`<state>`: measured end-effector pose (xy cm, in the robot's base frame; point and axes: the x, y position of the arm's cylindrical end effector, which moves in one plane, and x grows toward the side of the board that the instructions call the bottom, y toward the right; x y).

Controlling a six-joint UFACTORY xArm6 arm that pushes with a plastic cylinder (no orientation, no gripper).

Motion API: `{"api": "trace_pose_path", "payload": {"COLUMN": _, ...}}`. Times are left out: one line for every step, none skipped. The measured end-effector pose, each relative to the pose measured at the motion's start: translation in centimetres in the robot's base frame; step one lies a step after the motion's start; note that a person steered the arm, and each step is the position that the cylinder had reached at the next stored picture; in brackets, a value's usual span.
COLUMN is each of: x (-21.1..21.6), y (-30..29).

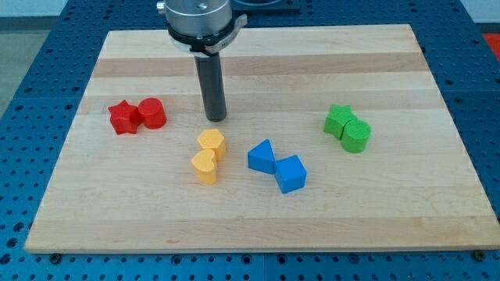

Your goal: Tap the yellow hexagon

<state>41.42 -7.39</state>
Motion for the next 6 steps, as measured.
{"api": "trace_pose_path", "payload": {"x": 0.0, "y": -0.8}}
{"api": "trace_pose_path", "payload": {"x": 0.0, "y": -1.8}}
{"api": "trace_pose_path", "payload": {"x": 0.6, "y": -2.1}}
{"api": "trace_pose_path", "payload": {"x": 3.2, "y": -2.1}}
{"api": "trace_pose_path", "payload": {"x": 4.3, "y": -2.1}}
{"api": "trace_pose_path", "payload": {"x": 4.4, "y": -2.2}}
